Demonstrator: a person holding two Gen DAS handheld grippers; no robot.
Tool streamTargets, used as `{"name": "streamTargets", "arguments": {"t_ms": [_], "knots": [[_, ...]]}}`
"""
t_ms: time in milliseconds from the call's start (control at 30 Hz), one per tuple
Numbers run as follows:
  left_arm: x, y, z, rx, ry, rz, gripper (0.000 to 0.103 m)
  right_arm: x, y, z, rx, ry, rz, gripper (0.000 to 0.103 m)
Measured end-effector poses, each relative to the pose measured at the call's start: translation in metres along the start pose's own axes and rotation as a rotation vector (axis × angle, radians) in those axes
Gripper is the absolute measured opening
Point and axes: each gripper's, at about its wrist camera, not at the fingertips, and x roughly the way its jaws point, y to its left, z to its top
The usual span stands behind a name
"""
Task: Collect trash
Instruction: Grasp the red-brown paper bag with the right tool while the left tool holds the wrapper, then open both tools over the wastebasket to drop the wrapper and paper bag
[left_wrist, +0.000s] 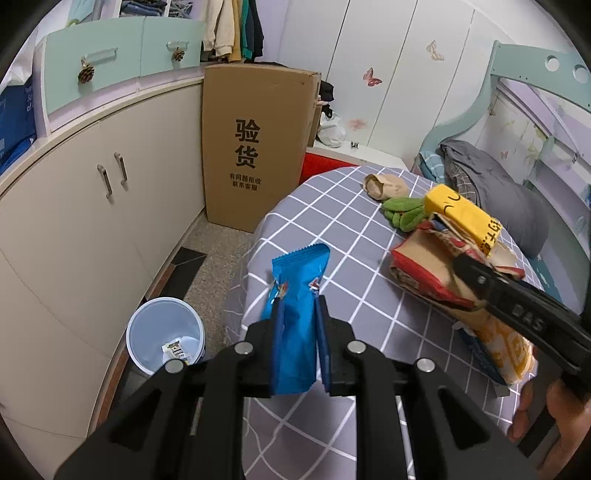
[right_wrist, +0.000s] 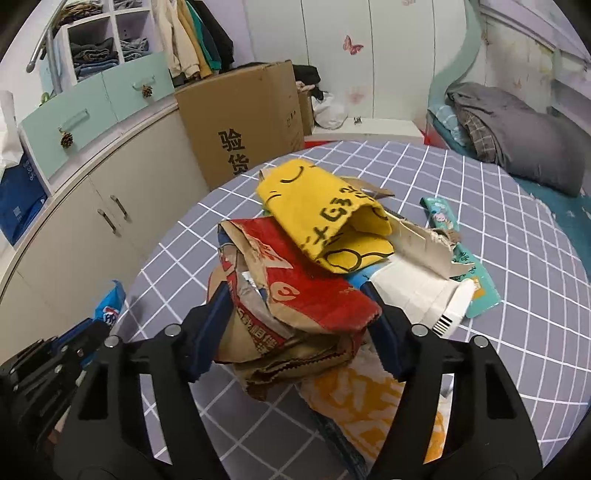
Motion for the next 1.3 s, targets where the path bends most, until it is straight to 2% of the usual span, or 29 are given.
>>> {"name": "streamTargets", "arguments": {"t_ms": [100, 333, 467, 600, 867, 1067, 1167, 1267, 1300], "knots": [[0.0, 0.011, 0.001, -0.022, 0.004, -0.01, 0.016, -0.011, 0.008, 0.0, -0.005, -0.02, 0.018, 0.068], [-0.008, 0.043, 0.001, -0.067, -0.018, 0.002, 0.016, -0.028, 0.053, -0.001, -0.055, -0.054, 0.102, 0.068], [-0.015, 0.075, 0.001, -0.112, -0.037, 0.036, 0.016, -0.03, 0.093, -0.002, -0.106, -0.066, 0.164, 0.068], [-0.02, 0.115, -0.003, -0.156, -0.05, 0.106, 0.016, -0.014, 0.135, -0.006, -0.154, -0.031, 0.223, 0.068], [-0.004, 0.212, -0.018, -0.278, 0.001, 0.235, 0.016, 0.041, 0.229, -0.028, -0.242, 0.06, 0.317, 0.068], [0.02, 0.267, -0.027, -0.346, 0.055, 0.278, 0.012, 0.092, 0.282, -0.039, -0.268, 0.114, 0.355, 0.068], [0.033, 0.294, -0.03, -0.382, 0.075, 0.289, 0.012, 0.122, 0.303, -0.041, -0.25, 0.145, 0.39, 0.07], [0.052, 0.312, -0.02, -0.388, 0.033, 0.245, 0.01, 0.165, 0.323, -0.042, -0.231, 0.136, 0.421, 0.076], [0.062, 0.318, -0.012, -0.379, 0.043, 0.249, 0.009, 0.194, 0.333, -0.046, -0.244, 0.216, 0.409, 0.077]]}}
